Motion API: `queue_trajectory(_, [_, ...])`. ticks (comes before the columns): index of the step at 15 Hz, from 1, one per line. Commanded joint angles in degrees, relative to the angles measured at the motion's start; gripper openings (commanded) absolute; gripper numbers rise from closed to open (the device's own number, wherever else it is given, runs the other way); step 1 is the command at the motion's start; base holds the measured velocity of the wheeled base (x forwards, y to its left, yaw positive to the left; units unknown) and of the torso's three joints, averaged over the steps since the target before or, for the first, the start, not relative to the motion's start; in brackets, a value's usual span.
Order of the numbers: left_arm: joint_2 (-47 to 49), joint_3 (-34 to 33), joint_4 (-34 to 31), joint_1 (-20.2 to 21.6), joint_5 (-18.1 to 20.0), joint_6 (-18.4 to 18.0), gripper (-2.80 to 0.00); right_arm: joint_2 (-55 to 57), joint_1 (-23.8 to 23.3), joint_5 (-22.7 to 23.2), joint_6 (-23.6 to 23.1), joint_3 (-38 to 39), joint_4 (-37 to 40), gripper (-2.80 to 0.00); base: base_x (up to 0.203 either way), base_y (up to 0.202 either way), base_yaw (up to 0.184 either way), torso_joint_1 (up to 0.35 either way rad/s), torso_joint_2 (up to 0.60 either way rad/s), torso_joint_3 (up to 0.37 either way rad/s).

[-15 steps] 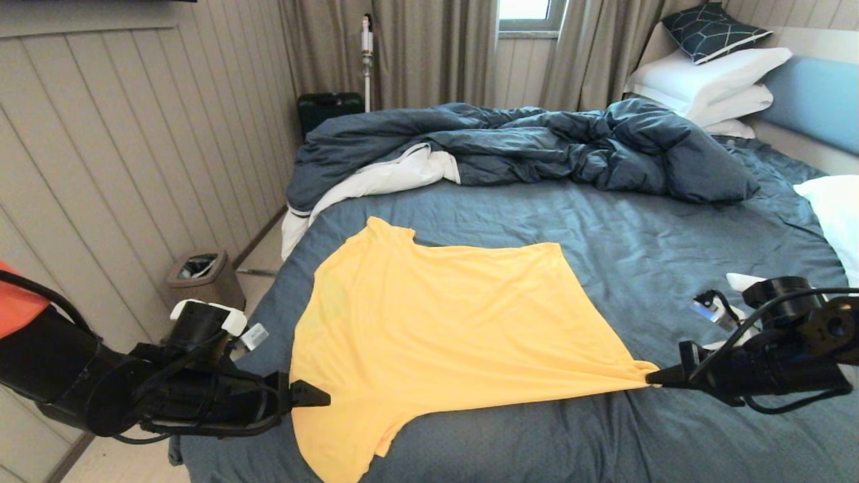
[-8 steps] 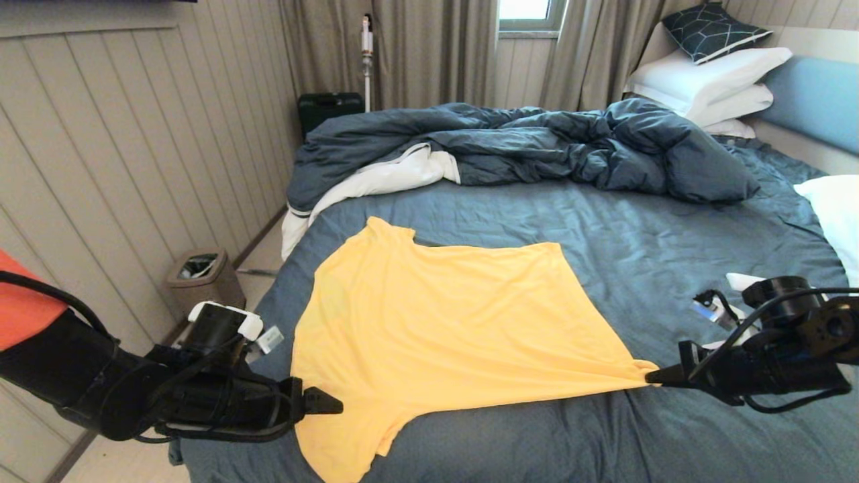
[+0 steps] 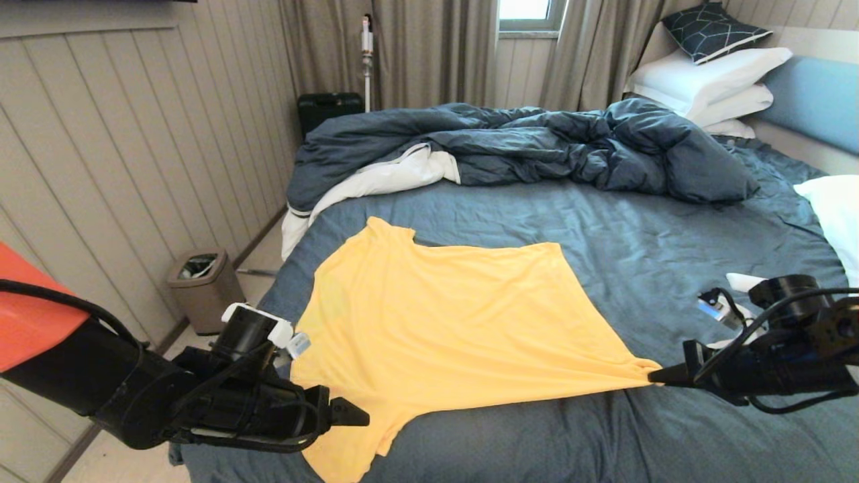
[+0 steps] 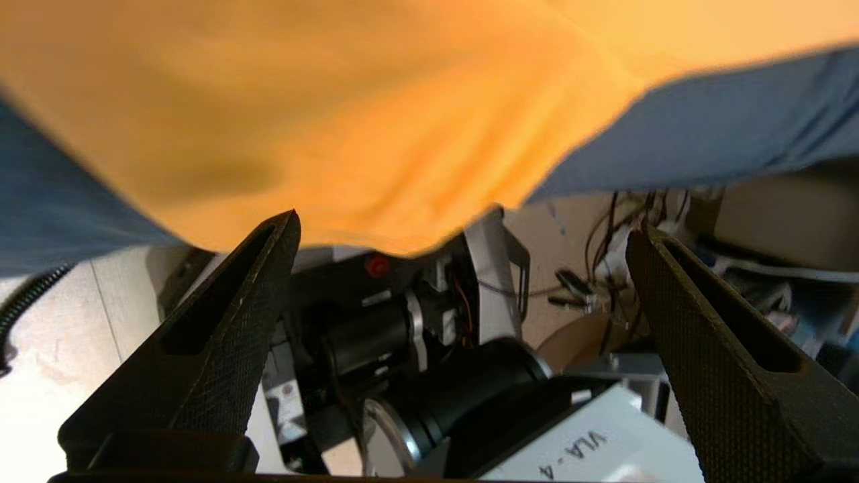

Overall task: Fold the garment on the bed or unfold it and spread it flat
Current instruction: Fold the yellow T-shirt

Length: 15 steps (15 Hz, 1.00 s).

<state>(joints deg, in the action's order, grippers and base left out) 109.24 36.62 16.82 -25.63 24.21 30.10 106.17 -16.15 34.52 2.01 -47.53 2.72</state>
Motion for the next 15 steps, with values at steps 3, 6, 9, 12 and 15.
queue_trajectory(3, [0.0,0.3,-0.6,-1.3,0.1,0.2,0.0,-1.1,0.2,0.4,-0.1,0.4,0.0,-2.8,0.0,0.0,0.0,0.0,0.0,0.0])
queue_trajectory(6, [0.1,1.0,-2.1,-2.1,0.1,0.2,0.0,-0.7,0.3,0.5,-0.1,1.0,0.0,-2.8,0.0,0.0,0.0,0.0,0.0,0.0])
queue_trajectory(9, [0.1,1.2,-2.8,-2.8,0.0,0.2,-2.8,-0.5,0.3,0.5,-0.1,1.5,-0.8,-2.8,0.0,0.0,0.0,0.0,0.0,0.0])
queue_trajectory(12, [-0.2,1.3,-2.8,-2.8,0.1,0.2,-2.8,-0.2,0.3,0.4,-0.1,3.3,-5.5,-2.8,0.0,0.0,0.0,0.0,0.0,0.0])
queue_trajectory(15, [-0.9,1.2,-3.2,-3.2,0.1,0.4,-2.8,0.0,0.3,0.3,-0.1,4.0,-6.7,-2.8,0.0,0.0,0.0,0.0,0.0,0.0])
